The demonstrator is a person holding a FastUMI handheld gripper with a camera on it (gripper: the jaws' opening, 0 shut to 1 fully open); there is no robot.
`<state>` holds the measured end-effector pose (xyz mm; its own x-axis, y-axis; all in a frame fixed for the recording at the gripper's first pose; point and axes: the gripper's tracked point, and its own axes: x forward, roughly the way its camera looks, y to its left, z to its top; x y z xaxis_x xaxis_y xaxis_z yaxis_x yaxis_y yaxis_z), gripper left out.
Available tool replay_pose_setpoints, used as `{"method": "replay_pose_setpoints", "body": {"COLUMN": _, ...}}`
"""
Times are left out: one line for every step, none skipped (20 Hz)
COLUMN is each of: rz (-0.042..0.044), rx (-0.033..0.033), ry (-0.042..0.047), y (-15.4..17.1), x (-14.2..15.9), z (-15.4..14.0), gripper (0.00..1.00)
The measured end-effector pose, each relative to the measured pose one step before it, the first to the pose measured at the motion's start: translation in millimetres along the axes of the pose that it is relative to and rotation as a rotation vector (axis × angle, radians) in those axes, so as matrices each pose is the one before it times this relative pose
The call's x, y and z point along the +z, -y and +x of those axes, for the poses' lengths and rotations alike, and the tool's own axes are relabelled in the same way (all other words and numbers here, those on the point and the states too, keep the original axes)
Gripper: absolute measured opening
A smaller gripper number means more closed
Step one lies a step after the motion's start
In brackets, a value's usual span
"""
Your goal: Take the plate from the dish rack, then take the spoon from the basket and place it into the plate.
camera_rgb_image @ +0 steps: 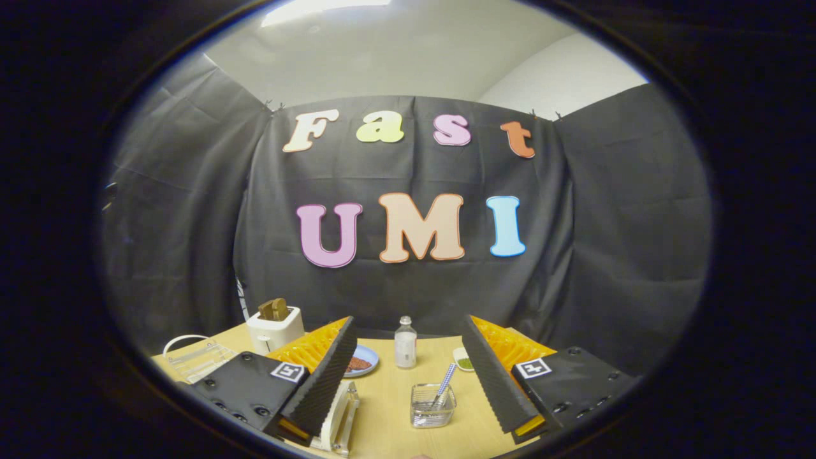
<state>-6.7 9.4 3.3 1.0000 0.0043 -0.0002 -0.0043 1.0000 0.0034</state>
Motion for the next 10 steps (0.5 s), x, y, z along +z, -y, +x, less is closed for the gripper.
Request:
{"method": "replay_pose_setpoints", "body": {"rz": -0.00217, "rx": -0.00059, "ry": 0.00087, "y": -0.81, "x": 1.3, "z": -0.39, "gripper": 1.0}}
{"method": "replay_pose_setpoints", "body": {"rz": -0.00065, "rx": -0.00064, "ry": 0.00182, "y": 0.5, "x": -0.45, "z": -0.93, "gripper": 1.0}}
{"method": "replay_pose_setpoints", "body": {"rz": 0.00133, "rx": -0.00097, "ry": 0.00266, "y": 0.58, "x": 1.34, "z": -0.43, "gripper": 1.0}}
{"method": "replay_pose_setpoints", "body": {"rz": 0.00196, "rx": 0.00014, "ry": 0.00092, "y": -0.39, "x": 0.28, "z": -0.26, "gripper": 1.0}}
{"method": "replay_pose_setpoints", "body": {"rz": 0.00108, "rx": -0.00094, "ry": -0.00059, "y": -0.03, "x": 0.38, "z": 0.13, "gripper": 1.0}}
{"method": "replay_pose_setpoints", "body": {"rz": 0.00009, "rx": -0.00059, "ry": -0.00079, "y": 0.25, "x": -0.83, "z": -0.72, "gripper": 1.0}}
{"method": "replay_pose_setpoints", "body": {"rz": 0.00014, "rx": 0.00238, "ry": -0.00144, "y": -0.69, "x": 0.34, "z": -1.06, "gripper": 1.0}}
{"method": "replay_pose_setpoints", "body": {"rz": -0.00115, "rx": 0.00182, "ry": -0.00022, "y": -0.28, "x": -0.05, "z": -0.29, "gripper": 1.0}}
{"method": "replay_pose_setpoints", "body": {"rz": -0.00285, "rx": 0.00207, "ry": 0.00166, "y": -0.14, "x": 1.16, "z": -0.92, "gripper": 1.0}}
{"method": "replay_pose_setpoints", "body": {"rz": -0.003, "rx": 0.0022, "ry": 0.00238, "y": -0.28, "x": 0.63, "z": -0.86, "gripper": 1.0}}
